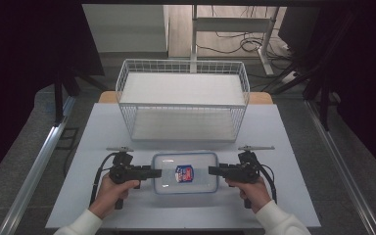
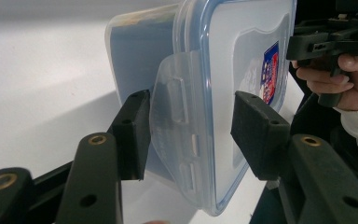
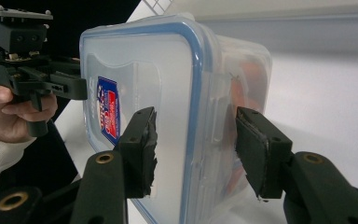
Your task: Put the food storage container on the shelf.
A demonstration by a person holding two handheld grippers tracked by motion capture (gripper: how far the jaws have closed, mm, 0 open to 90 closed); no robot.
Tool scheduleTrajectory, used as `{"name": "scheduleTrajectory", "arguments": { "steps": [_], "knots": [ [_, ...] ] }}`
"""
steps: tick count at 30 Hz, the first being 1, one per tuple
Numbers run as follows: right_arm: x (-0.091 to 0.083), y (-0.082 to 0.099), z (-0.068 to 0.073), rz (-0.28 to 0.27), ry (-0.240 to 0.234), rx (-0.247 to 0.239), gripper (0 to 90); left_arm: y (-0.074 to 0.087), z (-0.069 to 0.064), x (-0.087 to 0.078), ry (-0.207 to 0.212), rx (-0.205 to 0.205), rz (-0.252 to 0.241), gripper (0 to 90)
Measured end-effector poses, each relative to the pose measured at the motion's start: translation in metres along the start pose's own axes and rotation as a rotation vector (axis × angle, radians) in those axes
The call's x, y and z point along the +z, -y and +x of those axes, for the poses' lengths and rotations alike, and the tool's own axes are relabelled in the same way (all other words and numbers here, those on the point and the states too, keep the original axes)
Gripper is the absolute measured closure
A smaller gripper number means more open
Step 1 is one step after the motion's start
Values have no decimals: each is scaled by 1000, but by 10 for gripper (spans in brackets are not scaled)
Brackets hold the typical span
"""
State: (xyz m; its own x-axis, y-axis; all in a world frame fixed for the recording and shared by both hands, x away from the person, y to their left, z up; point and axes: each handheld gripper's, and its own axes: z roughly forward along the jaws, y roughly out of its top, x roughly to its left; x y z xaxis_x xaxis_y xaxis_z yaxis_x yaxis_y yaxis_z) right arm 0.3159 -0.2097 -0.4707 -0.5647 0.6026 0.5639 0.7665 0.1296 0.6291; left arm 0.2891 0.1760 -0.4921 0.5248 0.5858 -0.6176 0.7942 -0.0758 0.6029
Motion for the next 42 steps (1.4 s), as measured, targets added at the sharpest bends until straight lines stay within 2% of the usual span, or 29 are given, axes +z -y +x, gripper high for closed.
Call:
{"name": "scheduleTrajectory", "arguments": {
  "steps": [4,9,18,23,30,37,42],
  "knots": [
    [5,-8,-3,0,4,-11,492,-7,7,1,2,4,-2,487],
    [11,-19,-12,-16,8,-16,493,-25,18,7,3,22,-6,489],
    [25,-54,-30,-47,18,-40,493,-60,46,15,18,32,-37,492],
    [36,-70,-42,-44,17,-39,493,-73,60,20,17,42,-41,493],
    [48,-82,-54,-51,15,-21,489,-86,72,24,10,32,-49,492],
    [56,-84,-63,-60,24,-11,480,-86,82,31,21,-6,-61,493],
    [60,-84,-64,-67,51,-10,444,-87,85,36,14,-83,-103,485]
  ]
}}
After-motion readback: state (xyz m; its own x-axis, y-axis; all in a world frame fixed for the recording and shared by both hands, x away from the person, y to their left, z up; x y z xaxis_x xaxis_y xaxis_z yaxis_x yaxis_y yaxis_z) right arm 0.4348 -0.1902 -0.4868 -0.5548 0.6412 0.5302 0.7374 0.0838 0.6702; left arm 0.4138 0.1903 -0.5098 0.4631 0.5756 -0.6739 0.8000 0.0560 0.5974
